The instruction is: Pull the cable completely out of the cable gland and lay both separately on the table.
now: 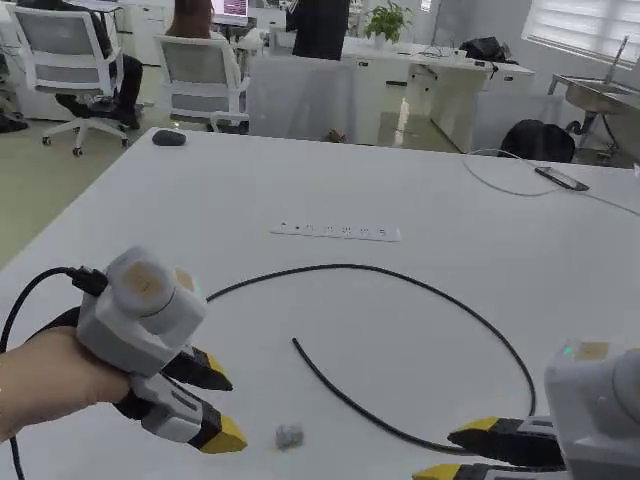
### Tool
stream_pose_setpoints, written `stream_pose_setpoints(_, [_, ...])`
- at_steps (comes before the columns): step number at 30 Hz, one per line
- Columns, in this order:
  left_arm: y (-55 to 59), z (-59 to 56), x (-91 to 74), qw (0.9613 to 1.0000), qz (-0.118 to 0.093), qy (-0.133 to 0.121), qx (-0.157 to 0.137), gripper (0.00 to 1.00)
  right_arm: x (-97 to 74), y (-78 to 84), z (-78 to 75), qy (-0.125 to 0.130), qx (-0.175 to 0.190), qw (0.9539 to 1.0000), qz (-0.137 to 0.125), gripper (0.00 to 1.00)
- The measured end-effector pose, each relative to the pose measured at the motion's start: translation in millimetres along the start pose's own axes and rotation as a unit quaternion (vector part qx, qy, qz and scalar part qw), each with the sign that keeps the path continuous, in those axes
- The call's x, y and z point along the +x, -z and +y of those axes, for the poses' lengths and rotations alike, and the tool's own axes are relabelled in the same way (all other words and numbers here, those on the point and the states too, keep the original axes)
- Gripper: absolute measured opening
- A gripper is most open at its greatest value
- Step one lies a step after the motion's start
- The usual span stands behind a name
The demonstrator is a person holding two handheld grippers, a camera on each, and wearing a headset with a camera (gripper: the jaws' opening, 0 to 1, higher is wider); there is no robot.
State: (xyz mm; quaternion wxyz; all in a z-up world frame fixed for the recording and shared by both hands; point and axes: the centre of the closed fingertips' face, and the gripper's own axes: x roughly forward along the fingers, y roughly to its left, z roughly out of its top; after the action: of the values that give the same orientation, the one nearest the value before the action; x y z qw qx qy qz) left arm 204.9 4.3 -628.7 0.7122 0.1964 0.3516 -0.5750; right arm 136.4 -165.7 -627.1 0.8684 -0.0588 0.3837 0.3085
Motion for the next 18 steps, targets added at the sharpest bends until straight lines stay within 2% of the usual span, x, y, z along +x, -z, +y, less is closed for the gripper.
stream_pose_setpoints(4, [8.0,-0.6,-26.0,0.9979,-0.031,-0.043,-0.037,0.58,0.8,5.9,0.8,-0.009,0.008,0.9999,0.01,0.39])
stream_pose_setpoints(6, [17.6,-0.7,-37.5,0.9955,-0.041,-0.062,-0.059,0.56,1.1,8.6,0.0,-0.01,0.013,0.9998,0.011,0.39])
stream_pose_setpoints(8, [30.0,0.1,-47.0,0.9926,-0.04,-0.086,-0.076,0.57,1.7,12.1,-0.5,-0.009,0.02,0.9996,0.015,0.39])
stream_pose_setpoints(9, [36.5,1.6,-51.9,0.9897,-0.044,-0.101,-0.092,0.58,2.3,13.8,-0.1,-0.01,0.024,0.9995,0.016,0.39])
stream_pose_setpoints(12, [45.8,3.6,-62.4,0.9815,-0.062,-0.13,-0.126,0.58,4.0,16.4,1.2,-0.011,0.034,0.9992,0.016,0.4])
stream_pose_setpoints(15, [58.7,9.2,-68.6,0.973,-0.06,-0.169,-0.146,0.58,5.1,16.8,-0.1,-0.005,0.041,0.999,0.015,0.4])
stream_pose_setpoints(16, [64.2,12.0,-70.3,0.9686,-0.061,-0.184,-0.155,0.58,5.6,17.0,-1.1,-0.002,0.043,0.999,0.015,0.4])
stream_pose_setpoints(17, [65.7,12.5,-70.5,0.9668,-0.064,-0.188,-0.16,0.58,6.0,17.2,-1.5,-0.001,0.043,0.9989,0.015,0.41])
stream_pose_setpoints(18, [69.5,12.5,-70.0,0.9628,-0.072,-0.191,-0.176,0.58,6.8,18.0,-1.9,0.001,0.045,0.9989,0.017,0.41])
